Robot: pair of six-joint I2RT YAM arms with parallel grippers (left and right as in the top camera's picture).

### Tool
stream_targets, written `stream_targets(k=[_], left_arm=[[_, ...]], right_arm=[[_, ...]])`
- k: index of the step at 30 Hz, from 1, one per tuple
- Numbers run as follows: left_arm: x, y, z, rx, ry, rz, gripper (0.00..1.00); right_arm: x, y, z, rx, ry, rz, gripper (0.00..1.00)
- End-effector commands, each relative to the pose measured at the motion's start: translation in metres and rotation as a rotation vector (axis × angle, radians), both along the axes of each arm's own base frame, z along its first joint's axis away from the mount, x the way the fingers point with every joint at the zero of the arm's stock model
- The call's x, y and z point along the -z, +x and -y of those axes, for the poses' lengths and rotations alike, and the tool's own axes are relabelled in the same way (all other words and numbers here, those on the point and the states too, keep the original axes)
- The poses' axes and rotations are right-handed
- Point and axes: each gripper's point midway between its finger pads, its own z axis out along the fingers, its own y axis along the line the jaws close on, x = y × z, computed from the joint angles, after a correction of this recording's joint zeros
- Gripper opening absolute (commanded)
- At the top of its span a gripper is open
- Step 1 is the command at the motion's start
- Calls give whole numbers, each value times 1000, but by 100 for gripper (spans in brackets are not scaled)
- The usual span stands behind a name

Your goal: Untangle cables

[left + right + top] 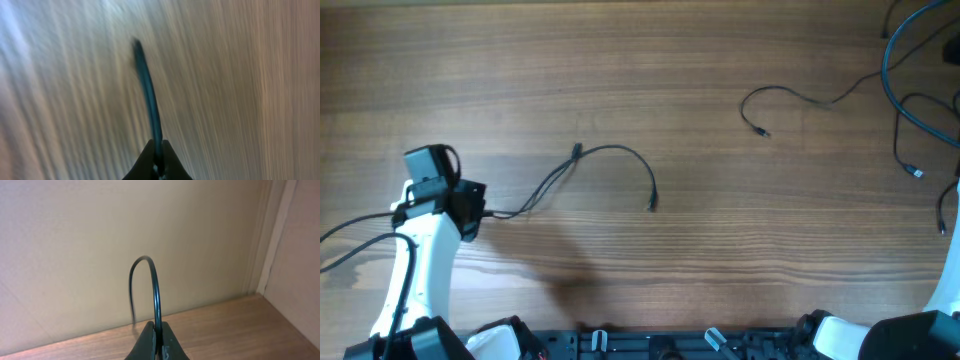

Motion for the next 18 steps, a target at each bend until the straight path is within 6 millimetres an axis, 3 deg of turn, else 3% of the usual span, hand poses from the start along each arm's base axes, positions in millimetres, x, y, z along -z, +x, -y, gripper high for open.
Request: stream_targets(k=[1,6,9,11,14,16,18], left_arm=[[3,11,41,153,-44,5,4],[-3,30,85,310,-35,57,4],[-9,43,106,380,-28,118,4],[-14,51,118,419,-24,156,4],[-17,58,132,460,-18,186,4],[-15,57,138,477,-21,179,4],[-12,56,140,484,-23,171,4]], right_arm=[[-64,8,5,-2,-120,114,4],[-72,45,64,194,-259,62,4],[-85,67,86,249,-333,77,4],[-76,83,105,300,-364,78,4],[-7,122,123,294,-331,-6,4],[73,156,112,224,-282,-136,4],[128,176,98,177,-253,-224,4]])
